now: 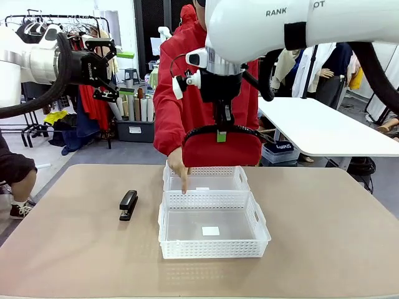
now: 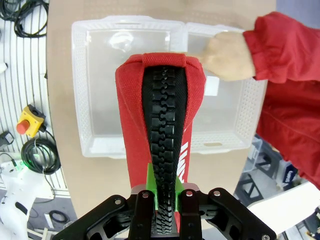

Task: Distribute items into two baskets.
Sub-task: Place the picked Pencil pouch into the Organizing basket as instructed by the person.

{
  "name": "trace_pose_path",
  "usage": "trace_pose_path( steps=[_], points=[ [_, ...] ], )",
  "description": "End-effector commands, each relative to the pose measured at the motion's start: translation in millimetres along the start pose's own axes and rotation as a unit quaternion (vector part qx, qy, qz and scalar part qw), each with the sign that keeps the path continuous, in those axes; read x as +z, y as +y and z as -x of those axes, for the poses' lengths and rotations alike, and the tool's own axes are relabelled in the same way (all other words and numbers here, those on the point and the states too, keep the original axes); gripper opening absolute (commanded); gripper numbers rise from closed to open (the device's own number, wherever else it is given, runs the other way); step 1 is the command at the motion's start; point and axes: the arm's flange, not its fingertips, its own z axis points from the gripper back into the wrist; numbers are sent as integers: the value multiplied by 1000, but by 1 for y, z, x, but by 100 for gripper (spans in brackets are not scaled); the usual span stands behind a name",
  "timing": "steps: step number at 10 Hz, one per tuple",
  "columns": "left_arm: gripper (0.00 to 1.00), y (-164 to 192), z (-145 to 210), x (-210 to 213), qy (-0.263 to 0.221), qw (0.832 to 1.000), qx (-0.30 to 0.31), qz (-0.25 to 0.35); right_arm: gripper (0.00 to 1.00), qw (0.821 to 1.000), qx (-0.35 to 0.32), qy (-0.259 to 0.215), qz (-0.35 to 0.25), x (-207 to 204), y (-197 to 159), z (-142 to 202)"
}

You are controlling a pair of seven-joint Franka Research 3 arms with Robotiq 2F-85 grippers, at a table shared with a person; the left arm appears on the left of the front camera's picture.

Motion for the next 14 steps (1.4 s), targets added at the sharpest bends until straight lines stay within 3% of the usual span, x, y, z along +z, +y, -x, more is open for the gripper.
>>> trace_pose_path(
  steps=[1,6,14],
  points=[
    [100,-3,0,1,0,1000,-2,1,0,1000,-7,-26,-1,-18,26,3],
    [100,-3,0,1,0,1000,-2,1,0,999,-3,-45,-20,-55,58,-5],
    [100,-3,0,1,0,1000,-2,1,0,999,6,-29,-34,-62,53,-10]
  ],
)
